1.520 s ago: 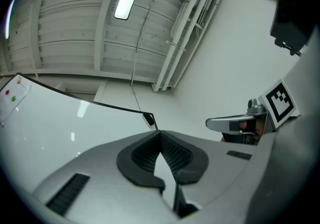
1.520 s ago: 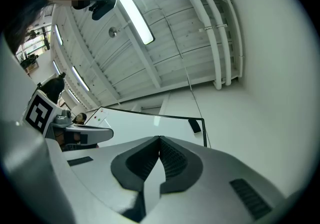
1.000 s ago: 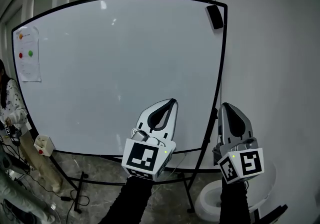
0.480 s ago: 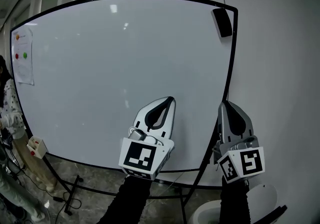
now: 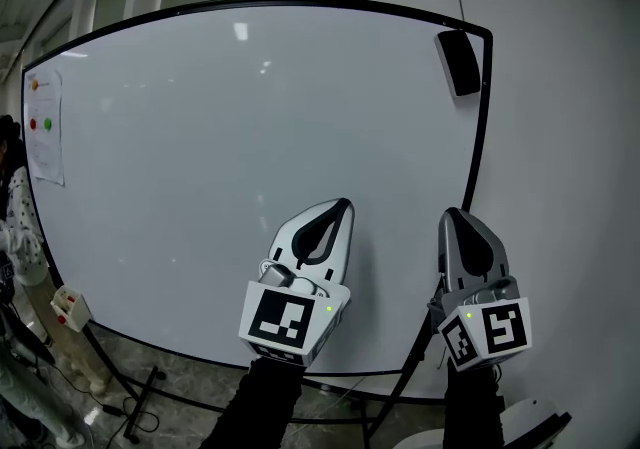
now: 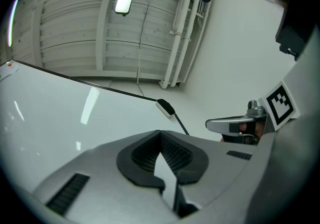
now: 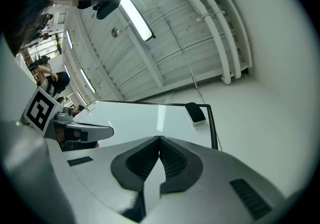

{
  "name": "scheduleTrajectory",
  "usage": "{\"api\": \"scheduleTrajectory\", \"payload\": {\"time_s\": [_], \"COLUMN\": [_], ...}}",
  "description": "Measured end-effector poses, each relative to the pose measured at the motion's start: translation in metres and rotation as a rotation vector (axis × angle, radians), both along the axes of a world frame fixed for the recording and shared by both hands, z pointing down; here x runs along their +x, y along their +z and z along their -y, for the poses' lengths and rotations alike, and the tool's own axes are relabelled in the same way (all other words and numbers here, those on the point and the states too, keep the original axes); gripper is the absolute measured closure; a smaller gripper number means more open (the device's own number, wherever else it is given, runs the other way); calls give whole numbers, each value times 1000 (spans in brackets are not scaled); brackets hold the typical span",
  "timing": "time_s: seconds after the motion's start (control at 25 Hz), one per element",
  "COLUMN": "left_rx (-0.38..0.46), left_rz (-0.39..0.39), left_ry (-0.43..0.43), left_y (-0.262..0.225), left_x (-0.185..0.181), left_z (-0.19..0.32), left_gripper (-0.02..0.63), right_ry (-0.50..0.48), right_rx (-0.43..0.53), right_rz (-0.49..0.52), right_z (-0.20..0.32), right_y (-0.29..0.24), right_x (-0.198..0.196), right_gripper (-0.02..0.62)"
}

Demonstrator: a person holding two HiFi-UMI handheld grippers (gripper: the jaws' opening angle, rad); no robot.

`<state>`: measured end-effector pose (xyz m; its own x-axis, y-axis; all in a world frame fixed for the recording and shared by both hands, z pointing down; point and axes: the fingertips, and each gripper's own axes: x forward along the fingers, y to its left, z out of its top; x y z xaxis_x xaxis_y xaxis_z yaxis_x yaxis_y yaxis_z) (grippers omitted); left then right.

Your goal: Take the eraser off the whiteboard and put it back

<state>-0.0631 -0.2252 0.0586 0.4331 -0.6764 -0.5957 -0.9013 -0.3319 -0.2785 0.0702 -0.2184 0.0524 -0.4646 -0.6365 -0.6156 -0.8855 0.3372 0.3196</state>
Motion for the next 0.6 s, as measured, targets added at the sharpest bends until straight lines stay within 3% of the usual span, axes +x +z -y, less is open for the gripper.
{"api": "scheduleTrajectory", "payload": {"time_s": [0.6], "left_rx": [26], "left_rz": [26], "left_ry": [115], "left_y": [-9], "left_x": [6], "left_z": [44], "left_gripper": [600], "right_ry": [137], "right_rx": [103], "right_rz": [-18], "right_z": [37], "right_y": [-38], "right_x": [5], "right_gripper": [586]}}
